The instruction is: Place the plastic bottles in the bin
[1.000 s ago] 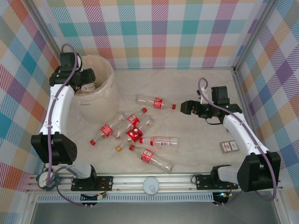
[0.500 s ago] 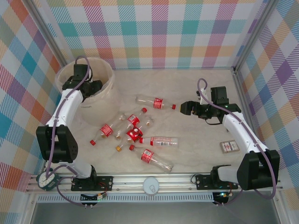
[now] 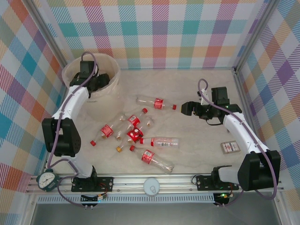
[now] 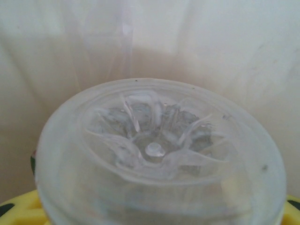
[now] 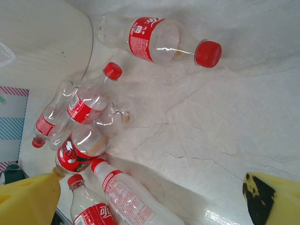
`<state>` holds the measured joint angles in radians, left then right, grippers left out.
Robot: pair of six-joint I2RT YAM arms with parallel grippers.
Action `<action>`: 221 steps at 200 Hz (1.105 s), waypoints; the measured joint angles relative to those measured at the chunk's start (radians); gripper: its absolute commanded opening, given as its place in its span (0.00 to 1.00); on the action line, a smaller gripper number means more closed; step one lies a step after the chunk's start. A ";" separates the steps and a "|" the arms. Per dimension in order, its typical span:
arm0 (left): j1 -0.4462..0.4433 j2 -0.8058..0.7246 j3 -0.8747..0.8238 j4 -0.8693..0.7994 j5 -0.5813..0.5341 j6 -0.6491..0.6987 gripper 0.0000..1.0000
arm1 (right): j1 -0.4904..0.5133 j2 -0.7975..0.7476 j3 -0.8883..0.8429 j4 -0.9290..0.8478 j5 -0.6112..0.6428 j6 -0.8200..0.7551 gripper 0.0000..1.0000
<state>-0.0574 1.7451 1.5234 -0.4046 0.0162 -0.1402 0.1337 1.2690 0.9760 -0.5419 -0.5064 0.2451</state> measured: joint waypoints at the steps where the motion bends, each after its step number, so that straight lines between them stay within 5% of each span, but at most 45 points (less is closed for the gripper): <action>1: -0.001 0.002 0.002 0.000 0.000 -0.001 0.00 | 0.000 0.000 0.000 0.000 0.001 -0.001 1.00; 57: -0.072 0.160 0.193 0.042 0.022 -0.031 0.00 | 0.005 -0.001 0.000 -0.036 0.040 -0.045 0.99; 147: -0.078 0.163 0.209 -0.032 0.046 0.033 0.80 | 0.073 -0.027 0.000 -0.043 0.058 -0.140 0.99; 198: -0.078 0.116 0.215 -0.113 0.063 0.066 0.98 | 0.169 -0.055 0.003 -0.043 0.079 -0.267 0.99; 221: -0.078 0.077 0.251 -0.151 0.076 0.082 1.00 | 0.181 -0.032 0.037 -0.046 0.113 -0.336 0.99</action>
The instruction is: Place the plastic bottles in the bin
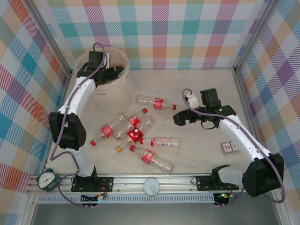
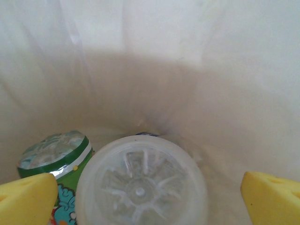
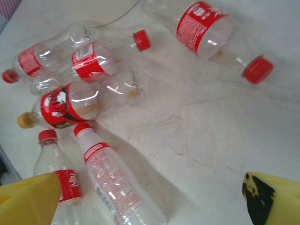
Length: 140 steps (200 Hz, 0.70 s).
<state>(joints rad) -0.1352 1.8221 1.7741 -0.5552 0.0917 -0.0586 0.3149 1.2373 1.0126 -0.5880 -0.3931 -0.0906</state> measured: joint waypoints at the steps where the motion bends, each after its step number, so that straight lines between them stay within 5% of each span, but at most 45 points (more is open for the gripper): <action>1: 0.000 -0.003 0.003 -0.002 0.001 0.000 1.00 | 0.001 0.003 0.004 0.001 0.003 -0.005 0.99; 84: 0.000 -0.186 0.152 -0.209 -0.078 0.022 1.00 | 0.013 0.399 0.285 0.014 0.118 -0.307 0.96; 140: 0.000 -0.485 -0.037 -0.325 -0.092 -0.040 1.00 | 0.027 0.678 0.543 -0.027 0.121 -0.459 0.96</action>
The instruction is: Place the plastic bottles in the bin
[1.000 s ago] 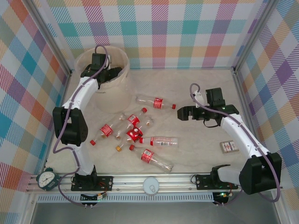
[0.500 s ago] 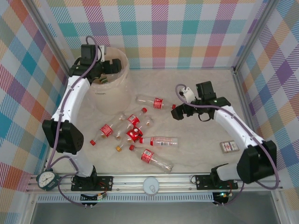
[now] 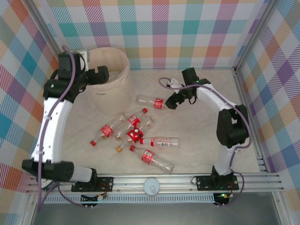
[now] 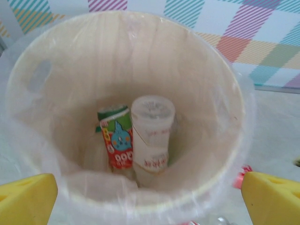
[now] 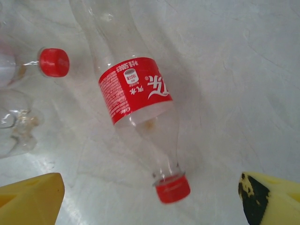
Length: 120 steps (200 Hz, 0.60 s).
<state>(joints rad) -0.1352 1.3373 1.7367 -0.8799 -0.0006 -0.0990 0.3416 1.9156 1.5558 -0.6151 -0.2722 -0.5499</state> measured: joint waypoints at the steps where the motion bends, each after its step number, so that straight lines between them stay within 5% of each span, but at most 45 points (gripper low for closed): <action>1: 0.000 -0.008 -0.005 -0.003 0.003 -0.005 1.00 | 0.000 0.003 0.003 0.000 0.000 -0.002 0.96; 54: 0.000 -0.192 -0.187 -0.025 0.056 -0.125 1.00 | 0.034 0.202 0.181 -0.070 -0.001 -0.058 0.97; 120: 0.000 -0.228 -0.229 -0.034 0.057 -0.202 1.00 | 0.082 0.343 0.295 -0.150 0.007 -0.089 0.94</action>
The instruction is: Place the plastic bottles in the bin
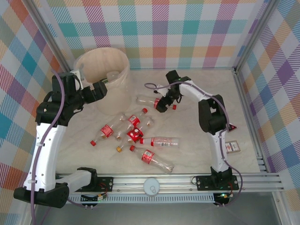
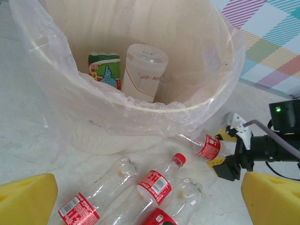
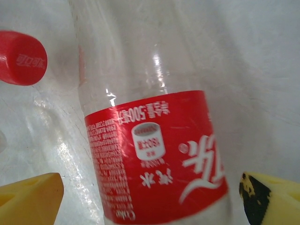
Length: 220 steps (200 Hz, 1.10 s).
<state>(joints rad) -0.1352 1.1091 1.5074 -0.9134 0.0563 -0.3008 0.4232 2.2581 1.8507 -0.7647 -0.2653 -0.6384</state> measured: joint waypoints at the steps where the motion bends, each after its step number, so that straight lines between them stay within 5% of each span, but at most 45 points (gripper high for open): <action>1: 0.000 0.000 0.000 0.000 0.000 -0.001 1.00 | 0.000 0.001 0.001 -0.001 0.000 0.000 0.94; 74: 0.000 0.000 -0.014 0.027 0.006 -0.025 0.98 | 0.006 0.034 0.006 -0.023 0.023 -0.009 0.62; 148: 0.000 0.000 -0.014 0.035 0.025 -0.035 0.98 | 0.002 -0.013 -0.045 0.000 0.031 -0.005 0.56; 220: -0.011 -0.010 -0.035 0.196 0.117 -0.185 0.95 | -0.040 -0.420 -0.271 0.040 0.082 0.117 0.57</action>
<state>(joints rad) -0.1459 1.0996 1.4723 -0.7174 0.1738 -0.4854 0.3832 1.8385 1.5795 -0.7242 -0.1837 -0.5213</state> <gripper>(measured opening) 0.959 0.576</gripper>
